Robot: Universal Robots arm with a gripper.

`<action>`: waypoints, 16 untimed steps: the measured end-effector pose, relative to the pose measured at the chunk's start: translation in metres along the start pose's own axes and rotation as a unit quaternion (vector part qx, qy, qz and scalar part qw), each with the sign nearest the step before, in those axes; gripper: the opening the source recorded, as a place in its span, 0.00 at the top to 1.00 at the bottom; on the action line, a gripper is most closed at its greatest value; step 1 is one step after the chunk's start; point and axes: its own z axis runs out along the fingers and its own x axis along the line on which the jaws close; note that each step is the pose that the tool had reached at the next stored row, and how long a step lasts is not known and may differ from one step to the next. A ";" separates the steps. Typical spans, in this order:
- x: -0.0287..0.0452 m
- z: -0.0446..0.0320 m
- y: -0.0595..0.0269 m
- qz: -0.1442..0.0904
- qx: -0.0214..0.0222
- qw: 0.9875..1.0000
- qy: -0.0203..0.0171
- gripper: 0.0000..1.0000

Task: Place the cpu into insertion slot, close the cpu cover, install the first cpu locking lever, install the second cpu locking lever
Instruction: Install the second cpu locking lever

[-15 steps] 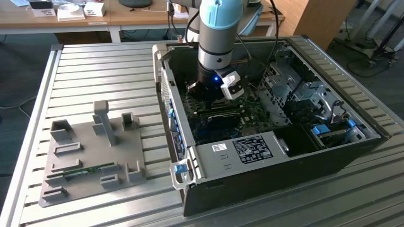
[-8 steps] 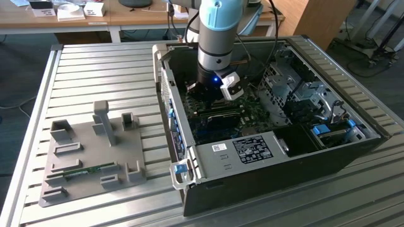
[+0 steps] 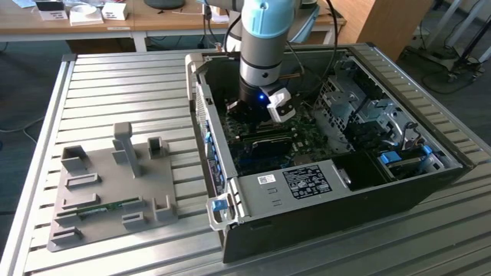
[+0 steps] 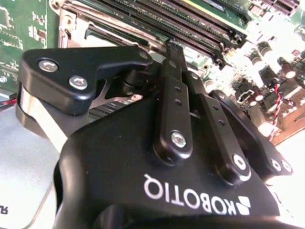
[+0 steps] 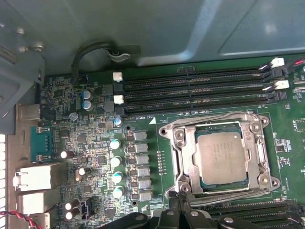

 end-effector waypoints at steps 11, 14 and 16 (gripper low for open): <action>0.0038 0.0014 -0.0007 0.000 0.000 1.000 0.000 0.89; 0.0045 0.0020 -0.0007 0.000 -0.001 1.000 0.000 0.89; 0.0048 0.0021 -0.0008 0.000 -0.001 1.000 0.000 0.89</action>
